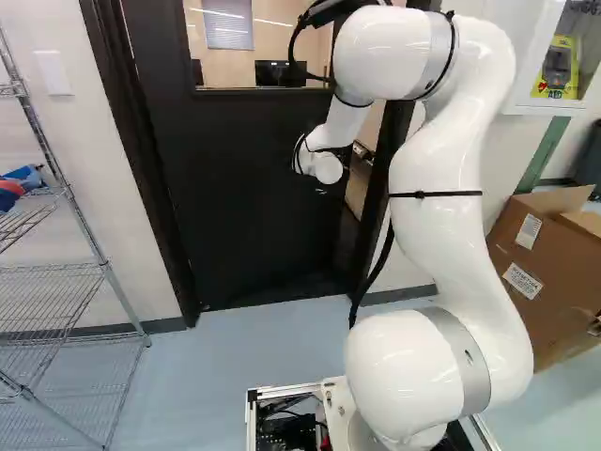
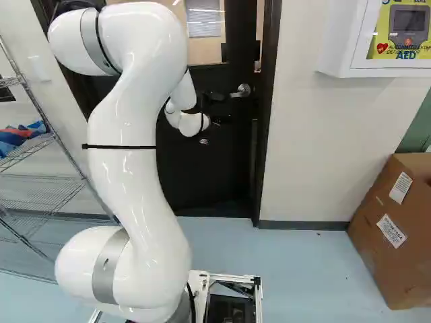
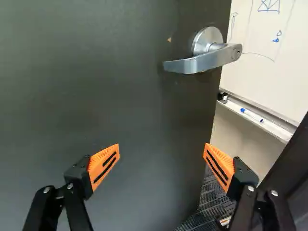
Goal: Open the door and move inside
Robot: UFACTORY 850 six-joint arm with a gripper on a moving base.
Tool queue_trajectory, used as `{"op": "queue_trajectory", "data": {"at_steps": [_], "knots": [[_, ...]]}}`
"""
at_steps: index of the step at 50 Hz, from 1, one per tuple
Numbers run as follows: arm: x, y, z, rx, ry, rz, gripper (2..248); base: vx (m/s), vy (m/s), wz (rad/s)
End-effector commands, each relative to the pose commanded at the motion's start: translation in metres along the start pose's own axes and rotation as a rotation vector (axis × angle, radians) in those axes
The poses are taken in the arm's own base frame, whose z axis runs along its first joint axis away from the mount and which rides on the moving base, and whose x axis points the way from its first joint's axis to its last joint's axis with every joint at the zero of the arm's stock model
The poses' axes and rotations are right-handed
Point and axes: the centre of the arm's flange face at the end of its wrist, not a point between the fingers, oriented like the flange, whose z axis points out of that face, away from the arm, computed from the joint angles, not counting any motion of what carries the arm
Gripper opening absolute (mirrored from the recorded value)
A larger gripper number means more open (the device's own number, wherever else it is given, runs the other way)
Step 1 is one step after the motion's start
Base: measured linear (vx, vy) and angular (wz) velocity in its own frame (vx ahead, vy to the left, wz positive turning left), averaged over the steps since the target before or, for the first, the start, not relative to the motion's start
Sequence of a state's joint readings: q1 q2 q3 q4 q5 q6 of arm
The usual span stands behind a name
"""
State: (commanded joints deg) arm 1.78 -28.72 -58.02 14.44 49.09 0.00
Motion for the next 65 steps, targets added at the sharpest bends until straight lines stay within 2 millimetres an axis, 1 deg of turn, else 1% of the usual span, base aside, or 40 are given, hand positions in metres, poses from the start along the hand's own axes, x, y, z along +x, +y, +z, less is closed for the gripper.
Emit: {"op": "queue_trajectory", "data": {"at_steps": [11, 19, 25, 35, 65], "knots": [[-0.003, -0.015, -0.019, 0.072, -0.017, -0.052, 247, 0.0, 0.0, 0.0], [-0.006, -0.029, -0.023, 0.13, -0.02, -0.089, 247, 0.0, 0.0, 0.0], [-0.007, -0.041, -0.022, 0.166, -0.019, -0.11, 247, 0.0, 0.0, 0.0], [-0.009, -0.058, -0.012, 0.197, -0.012, -0.119, 247, 0.0, 0.0, 0.0], [-0.014, -0.103, 0.036, 0.247, 0.027, -0.12, 247, 0.0, 0.0, 0.0]]}}
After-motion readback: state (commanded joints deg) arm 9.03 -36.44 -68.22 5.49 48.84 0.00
